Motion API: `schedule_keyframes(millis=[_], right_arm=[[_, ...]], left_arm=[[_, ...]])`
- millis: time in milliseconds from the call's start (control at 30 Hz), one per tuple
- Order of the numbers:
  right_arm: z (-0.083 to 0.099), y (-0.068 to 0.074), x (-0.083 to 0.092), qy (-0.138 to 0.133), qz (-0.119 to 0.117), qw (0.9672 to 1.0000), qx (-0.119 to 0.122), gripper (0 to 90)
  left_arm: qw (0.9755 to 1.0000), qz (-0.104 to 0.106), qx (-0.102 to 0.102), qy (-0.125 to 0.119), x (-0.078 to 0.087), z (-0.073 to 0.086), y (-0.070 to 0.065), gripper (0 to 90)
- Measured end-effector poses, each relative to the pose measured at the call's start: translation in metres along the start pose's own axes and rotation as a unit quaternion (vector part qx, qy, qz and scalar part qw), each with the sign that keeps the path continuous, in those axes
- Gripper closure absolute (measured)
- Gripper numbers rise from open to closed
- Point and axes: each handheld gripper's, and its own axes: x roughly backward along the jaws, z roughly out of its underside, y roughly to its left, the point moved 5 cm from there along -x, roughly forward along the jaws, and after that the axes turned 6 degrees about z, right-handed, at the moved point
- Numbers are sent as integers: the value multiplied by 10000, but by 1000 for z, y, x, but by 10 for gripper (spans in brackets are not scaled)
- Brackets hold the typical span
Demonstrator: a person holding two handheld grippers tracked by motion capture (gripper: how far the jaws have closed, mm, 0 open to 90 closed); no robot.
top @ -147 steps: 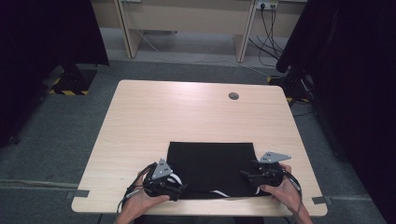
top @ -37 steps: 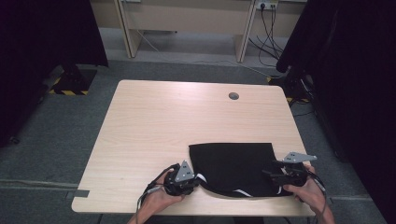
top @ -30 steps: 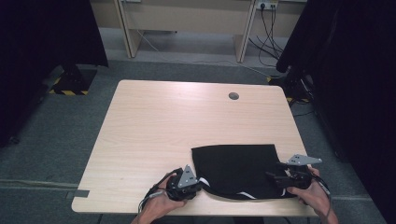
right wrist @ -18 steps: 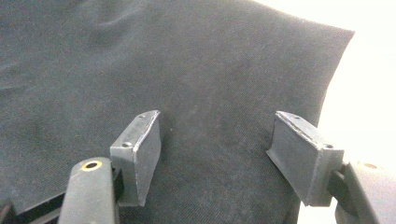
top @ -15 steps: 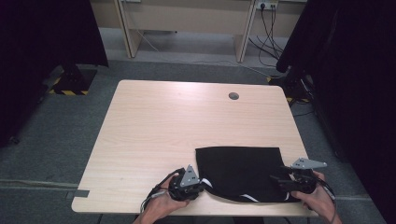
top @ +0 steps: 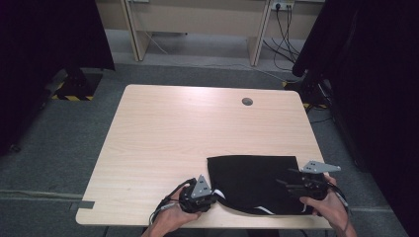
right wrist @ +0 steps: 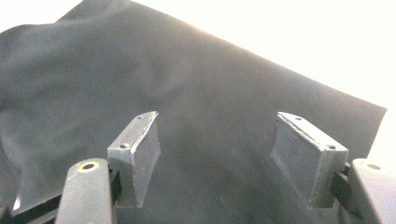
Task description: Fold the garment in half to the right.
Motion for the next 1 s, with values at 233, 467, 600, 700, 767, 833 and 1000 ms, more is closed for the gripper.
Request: schedule_keyframes(millis=[233,467,600,700,767,833,1000], right_arm=[[-27,15,-15,-140,-131,9998,81,324],[-49,34,-33,-208,-346,9990,188,324],[-59,44,-40,-222,-437,9984,266,324],[-66,51,-46,-238,-500,9980,303,326],[-70,56,-50,-227,-543,9977,338,327],[-75,61,-55,-237,-591,9972,382,328],[-85,74,-68,-182,-691,9962,495,332]], left_arm=[[10000,-17,0,-5,0,0,0,702],[10000,-1,17,1,0,0,0,702],[10000,-14,7,-1,0,0,0,702],[10000,-7,13,0,0,0,0,702],[10000,-18,9,0,0,0,0,702],[10000,-8,19,2,0,0,0,702],[10000,-9,21,2,0,0,0,702]])
